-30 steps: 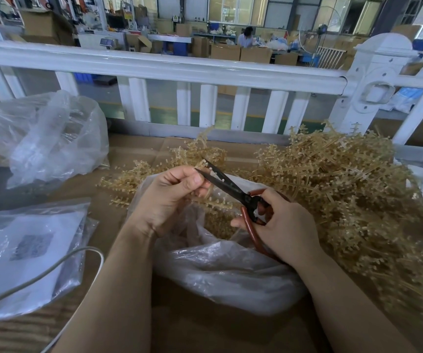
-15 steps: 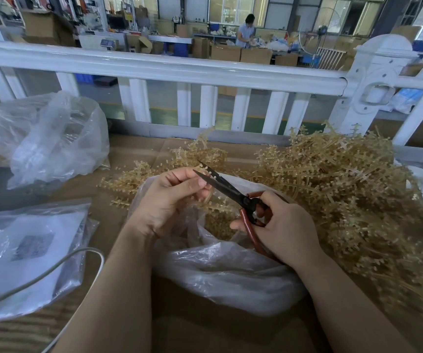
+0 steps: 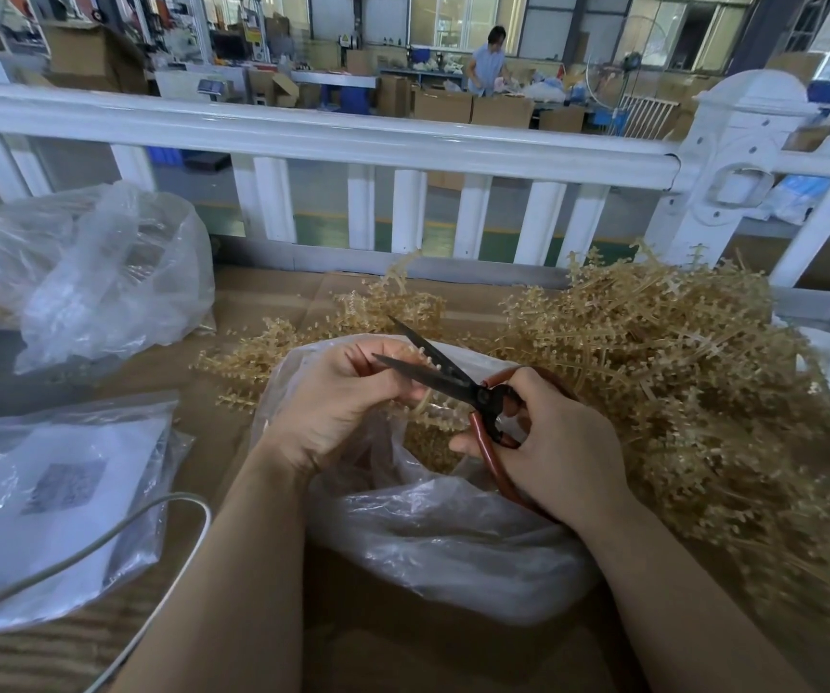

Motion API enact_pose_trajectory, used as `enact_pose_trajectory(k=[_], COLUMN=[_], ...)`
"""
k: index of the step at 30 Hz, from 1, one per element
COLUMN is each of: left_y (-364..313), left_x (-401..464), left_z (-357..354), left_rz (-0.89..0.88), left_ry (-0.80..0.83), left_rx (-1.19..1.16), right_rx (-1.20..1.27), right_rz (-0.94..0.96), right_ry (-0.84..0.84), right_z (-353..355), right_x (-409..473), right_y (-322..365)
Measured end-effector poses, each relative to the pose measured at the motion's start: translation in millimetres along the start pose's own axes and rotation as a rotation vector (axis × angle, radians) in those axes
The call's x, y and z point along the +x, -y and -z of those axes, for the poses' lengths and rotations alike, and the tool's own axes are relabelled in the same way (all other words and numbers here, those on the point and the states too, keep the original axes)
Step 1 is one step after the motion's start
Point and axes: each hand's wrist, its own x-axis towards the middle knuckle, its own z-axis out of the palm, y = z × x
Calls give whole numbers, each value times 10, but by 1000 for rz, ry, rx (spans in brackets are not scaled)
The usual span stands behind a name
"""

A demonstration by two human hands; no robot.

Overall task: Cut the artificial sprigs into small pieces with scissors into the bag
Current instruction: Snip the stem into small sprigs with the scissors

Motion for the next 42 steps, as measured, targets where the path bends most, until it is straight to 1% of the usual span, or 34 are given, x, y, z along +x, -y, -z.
enact_pose_trajectory(k=[7,12,18,25,28,34,38,42], left_y=[1,2,19,18,31,42,41,37], left_x=[-2,11,13,18,24,23,27,22], left_z=[-66,-76,-70,-71,-75,-71,-74,-79], left_rz=[77,106,95,52,66,56,37,17], left_ry=[-54,-34,-46,-8,-17,43,89,30], left_rx=[-109,-161,-185,-165,-153,-135,-169,-174], right_rx=[8,66,56,-6,-13,8,22,38], right_rz=[6,4,-8,0,1,-6,-10,-13], right_ry=[-29,-26,-62,-45,-40,-30,-4,-5], right_z=[-2,-5,-9,-34,-34,-36,-38,-44], right_x=[-7,-9,-8,-4,-4,-14,-9,-6], right_y=[-2,-6,14,-5,-13,-15,-31,-52])
